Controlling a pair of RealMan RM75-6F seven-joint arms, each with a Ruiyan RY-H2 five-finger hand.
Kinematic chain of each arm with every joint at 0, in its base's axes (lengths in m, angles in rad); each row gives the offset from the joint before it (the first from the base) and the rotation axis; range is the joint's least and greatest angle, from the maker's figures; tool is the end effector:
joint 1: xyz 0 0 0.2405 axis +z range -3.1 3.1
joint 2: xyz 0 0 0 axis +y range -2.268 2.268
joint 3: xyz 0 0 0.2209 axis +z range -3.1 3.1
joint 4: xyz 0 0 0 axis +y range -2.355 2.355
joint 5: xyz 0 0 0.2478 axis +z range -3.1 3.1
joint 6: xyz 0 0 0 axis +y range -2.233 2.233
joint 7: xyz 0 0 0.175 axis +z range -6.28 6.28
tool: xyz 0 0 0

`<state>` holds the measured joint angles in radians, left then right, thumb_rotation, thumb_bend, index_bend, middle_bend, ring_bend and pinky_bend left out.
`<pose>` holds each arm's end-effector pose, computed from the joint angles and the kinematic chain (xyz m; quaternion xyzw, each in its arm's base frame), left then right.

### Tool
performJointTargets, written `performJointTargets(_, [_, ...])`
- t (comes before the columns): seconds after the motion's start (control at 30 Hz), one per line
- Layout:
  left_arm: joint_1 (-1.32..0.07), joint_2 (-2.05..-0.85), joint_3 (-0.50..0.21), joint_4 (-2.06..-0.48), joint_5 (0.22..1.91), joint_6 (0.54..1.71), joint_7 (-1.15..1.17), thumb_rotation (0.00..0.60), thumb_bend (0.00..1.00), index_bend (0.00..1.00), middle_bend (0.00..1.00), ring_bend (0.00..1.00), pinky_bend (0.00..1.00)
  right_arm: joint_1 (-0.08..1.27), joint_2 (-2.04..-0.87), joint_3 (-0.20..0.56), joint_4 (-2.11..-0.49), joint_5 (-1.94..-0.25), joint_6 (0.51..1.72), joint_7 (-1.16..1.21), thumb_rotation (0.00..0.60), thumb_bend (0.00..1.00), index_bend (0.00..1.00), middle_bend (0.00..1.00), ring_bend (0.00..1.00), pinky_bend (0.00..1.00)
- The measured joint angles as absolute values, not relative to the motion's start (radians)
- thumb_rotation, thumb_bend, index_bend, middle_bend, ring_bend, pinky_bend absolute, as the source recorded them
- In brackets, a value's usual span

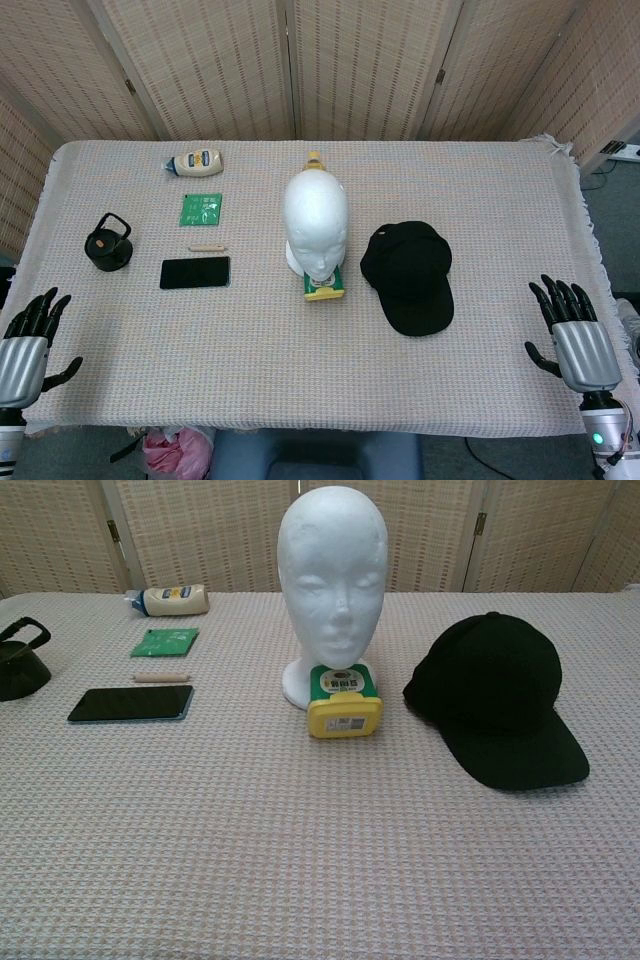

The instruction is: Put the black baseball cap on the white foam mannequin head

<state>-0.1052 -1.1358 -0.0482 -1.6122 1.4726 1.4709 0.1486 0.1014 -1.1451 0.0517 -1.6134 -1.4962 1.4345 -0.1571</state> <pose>-0.2929 0.2179 0.1030 -0.6174 -0.3528 -0.3469 0.6116 -0.2903 -0.2172 0.0931 0.6308 -0.3578 0.3415 0.5979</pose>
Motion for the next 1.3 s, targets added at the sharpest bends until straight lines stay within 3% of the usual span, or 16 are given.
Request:
performJointTargets(0.5, [-0.105, -1.128, -0.054, -1.617, 1.467, 1.475, 0.13, 0.6, 0.25, 0.08, 0.0, 0.01, 0.18, 0.099, -1.166, 0.032, -1.566, -1.563, 1.464, -0.138, 0.6, 0.23, 0.0, 0.01, 0.0, 0.0])
performJointTargets(0.77, [-0.099, -1.099, -0.081, -1.62, 1.431, 1.484, 0.057, 0.6, 0.25, 0.08, 0.0, 0.01, 0.18, 0.1, -1.316, 0.01, -1.252, -1.673, 1.54, -0.185, 0.6, 0.24, 0.01, 0.09, 0.0, 0.0])
performJointTargets(1.03, [-0.097, -1.075, -0.092, -1.609, 1.405, 1.47, -0.013, 0.6, 0.25, 0.09, 0.0, 0.01, 0.18, 0.131, -1.525, -0.02, -0.904, -1.813, 1.645, -0.211, 0.6, 0.23, 0.14, 0.24, 0.08, 0.02])
performJointTargets(1.3, [-0.088, -1.033, -0.111, -1.597, 1.372, 1.46, -0.122, 0.6, 0.25, 0.1, 0.0, 0.01, 0.18, 0.163, -1.658, -0.049, -0.73, -1.851, 1.65, -0.222, 0.6, 0.23, 0.17, 0.27, 0.11, 0.07])
